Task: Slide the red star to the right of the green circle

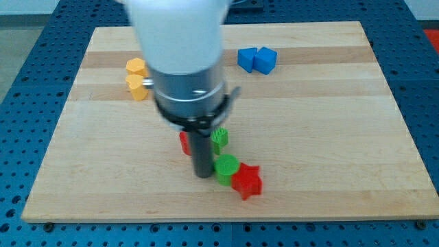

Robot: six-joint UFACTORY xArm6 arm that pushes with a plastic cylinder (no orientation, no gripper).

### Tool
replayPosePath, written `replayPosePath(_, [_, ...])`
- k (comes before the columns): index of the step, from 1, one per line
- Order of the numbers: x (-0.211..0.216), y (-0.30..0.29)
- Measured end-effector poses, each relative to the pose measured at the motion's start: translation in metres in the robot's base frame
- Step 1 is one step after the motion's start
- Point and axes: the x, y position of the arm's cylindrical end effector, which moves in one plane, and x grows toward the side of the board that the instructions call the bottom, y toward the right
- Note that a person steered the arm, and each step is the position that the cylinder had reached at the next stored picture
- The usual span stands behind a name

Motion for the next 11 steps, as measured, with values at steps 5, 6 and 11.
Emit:
replayPosePath(5, [0.064, 0.040])
replayPosePath(6, [0.055, 0.087])
replayPosePath(11, [0.009, 0.094])
